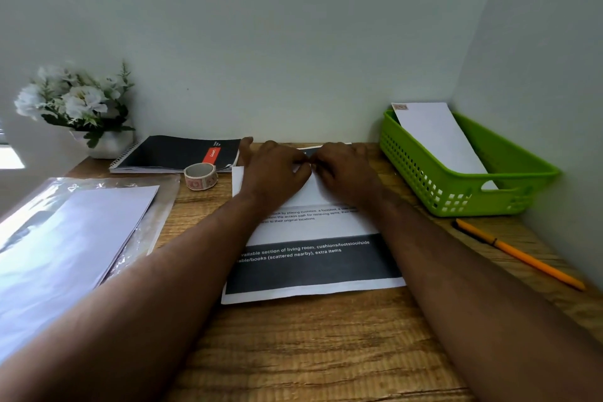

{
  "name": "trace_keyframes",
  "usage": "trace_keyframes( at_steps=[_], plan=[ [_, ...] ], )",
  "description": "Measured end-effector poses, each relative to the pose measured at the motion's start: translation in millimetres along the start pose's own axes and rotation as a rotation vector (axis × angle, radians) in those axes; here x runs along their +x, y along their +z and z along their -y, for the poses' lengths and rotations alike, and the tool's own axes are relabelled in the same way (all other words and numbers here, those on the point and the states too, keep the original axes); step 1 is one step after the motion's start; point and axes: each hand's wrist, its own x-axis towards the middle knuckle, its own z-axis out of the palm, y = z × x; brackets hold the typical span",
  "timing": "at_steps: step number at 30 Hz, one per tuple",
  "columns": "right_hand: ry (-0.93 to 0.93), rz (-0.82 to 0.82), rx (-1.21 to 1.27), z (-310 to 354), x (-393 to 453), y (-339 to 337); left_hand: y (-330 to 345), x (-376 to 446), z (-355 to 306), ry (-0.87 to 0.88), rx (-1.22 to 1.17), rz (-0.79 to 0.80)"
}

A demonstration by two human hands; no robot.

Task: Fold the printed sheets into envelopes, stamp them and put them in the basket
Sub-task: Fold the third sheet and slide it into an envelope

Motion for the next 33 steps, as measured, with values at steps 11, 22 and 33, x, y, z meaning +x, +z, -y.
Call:
trace_keyframes(
  at_steps=[11, 22, 33],
  plan=[
    [0.224, -0.03, -0.029, -41, -10, -6, -6, 3, 33, -0.168, 0.001, 0.06],
    [0.014, -0.072, -0.048, -5, 1, 1, 4, 0, 2, 0.065, 0.185, 0.051],
    [-0.007, -0.387, -0.106, -18, -2, -14, -4, 2, 5, 0.18, 0.101, -0.254]
  ],
)
